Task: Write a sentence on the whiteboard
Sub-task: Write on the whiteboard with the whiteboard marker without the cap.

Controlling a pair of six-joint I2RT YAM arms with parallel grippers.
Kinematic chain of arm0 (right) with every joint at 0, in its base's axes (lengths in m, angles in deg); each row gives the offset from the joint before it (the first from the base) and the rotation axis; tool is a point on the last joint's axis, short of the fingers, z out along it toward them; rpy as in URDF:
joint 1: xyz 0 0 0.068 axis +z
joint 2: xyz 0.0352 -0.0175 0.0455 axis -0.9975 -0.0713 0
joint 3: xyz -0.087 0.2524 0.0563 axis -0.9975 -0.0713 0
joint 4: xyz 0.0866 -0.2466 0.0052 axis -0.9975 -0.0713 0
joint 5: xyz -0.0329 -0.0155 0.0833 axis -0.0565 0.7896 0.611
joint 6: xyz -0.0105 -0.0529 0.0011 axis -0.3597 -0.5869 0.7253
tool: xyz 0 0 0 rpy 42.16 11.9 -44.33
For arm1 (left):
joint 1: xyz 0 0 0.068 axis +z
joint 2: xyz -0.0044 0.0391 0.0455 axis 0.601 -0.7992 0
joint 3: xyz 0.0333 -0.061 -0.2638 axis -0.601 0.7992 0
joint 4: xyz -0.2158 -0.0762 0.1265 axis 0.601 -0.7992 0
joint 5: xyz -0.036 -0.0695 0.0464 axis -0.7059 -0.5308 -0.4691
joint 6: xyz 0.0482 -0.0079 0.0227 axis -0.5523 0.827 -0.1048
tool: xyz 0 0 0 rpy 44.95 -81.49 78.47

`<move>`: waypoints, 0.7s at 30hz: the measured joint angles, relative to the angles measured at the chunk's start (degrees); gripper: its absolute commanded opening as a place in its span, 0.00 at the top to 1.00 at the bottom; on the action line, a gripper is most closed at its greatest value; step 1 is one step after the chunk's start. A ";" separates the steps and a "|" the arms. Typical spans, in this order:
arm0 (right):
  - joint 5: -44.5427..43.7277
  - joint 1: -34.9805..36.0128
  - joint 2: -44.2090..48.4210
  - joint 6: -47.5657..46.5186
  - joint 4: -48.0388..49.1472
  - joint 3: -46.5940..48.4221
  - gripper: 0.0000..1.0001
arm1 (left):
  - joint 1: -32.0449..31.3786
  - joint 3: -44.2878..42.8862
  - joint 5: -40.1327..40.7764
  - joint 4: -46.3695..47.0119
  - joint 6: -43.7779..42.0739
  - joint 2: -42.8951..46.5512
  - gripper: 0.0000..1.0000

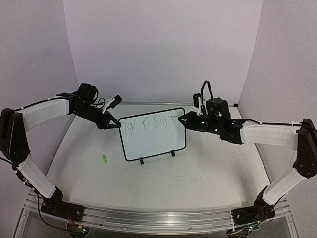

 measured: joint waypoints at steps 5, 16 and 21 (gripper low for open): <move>-0.49 0.00 -1.26 -0.14 0.00 0.28 1.00 | 0.00 -0.01 0.00 0.00 -0.02 -0.01 1.00; -1.05 0.00 -1.62 0.13 0.00 -0.39 1.00 | 0.00 -0.01 0.00 -0.01 0.02 0.00 1.00; -0.81 0.00 -1.64 1.00 -0.51 -3.61 1.00 | -0.04 -0.01 0.00 -0.01 0.02 0.00 1.00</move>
